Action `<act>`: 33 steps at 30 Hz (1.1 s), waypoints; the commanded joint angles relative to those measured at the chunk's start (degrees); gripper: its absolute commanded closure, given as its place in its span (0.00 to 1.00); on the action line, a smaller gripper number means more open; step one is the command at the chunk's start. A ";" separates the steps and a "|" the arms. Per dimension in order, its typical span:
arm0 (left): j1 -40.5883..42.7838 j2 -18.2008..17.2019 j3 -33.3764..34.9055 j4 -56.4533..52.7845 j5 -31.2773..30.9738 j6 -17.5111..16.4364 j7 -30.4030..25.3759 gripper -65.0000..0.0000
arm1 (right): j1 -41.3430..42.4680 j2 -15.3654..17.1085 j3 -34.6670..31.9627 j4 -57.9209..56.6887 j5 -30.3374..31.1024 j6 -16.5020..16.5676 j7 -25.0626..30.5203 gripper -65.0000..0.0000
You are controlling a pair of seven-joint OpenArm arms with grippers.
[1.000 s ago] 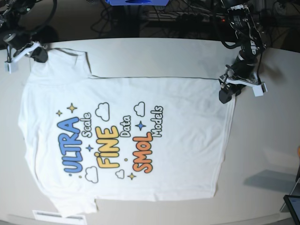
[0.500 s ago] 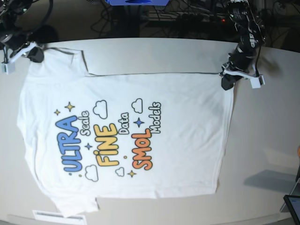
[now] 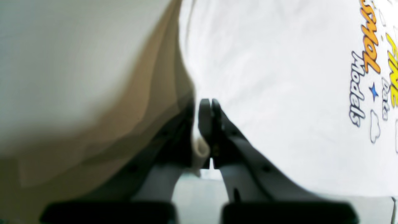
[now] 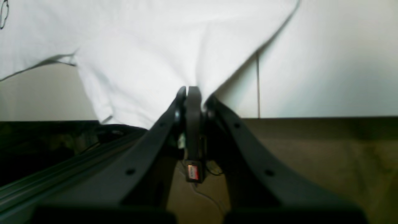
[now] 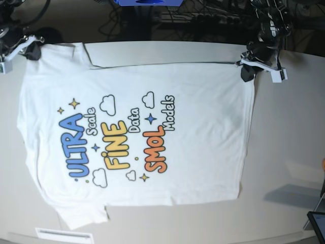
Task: Fold the T-shirt properly
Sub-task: 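Pull the grasped shirt edge toward the arms with both grippers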
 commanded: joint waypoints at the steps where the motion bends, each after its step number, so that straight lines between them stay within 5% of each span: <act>1: 0.96 -0.51 -0.25 2.16 -0.51 -0.16 -0.21 1.00 | -0.37 0.82 0.30 1.26 0.68 0.14 -0.12 1.00; 11: 6.59 -0.51 -0.34 9.81 -0.51 -0.16 -0.21 1.00 | -2.65 1.09 0.22 5.92 0.86 0.14 -1.09 1.00; 30: 4.13 1.96 -7.10 12.53 -1.13 -0.16 -0.21 1.00 | 2.80 10.23 -12.53 6.01 0.86 0.14 0.58 1.00; 33: 3.16 1.87 -7.10 12.27 -5.61 -0.16 -0.21 1.00 | 3.76 11.02 -12.88 6.01 0.86 0.14 0.23 1.00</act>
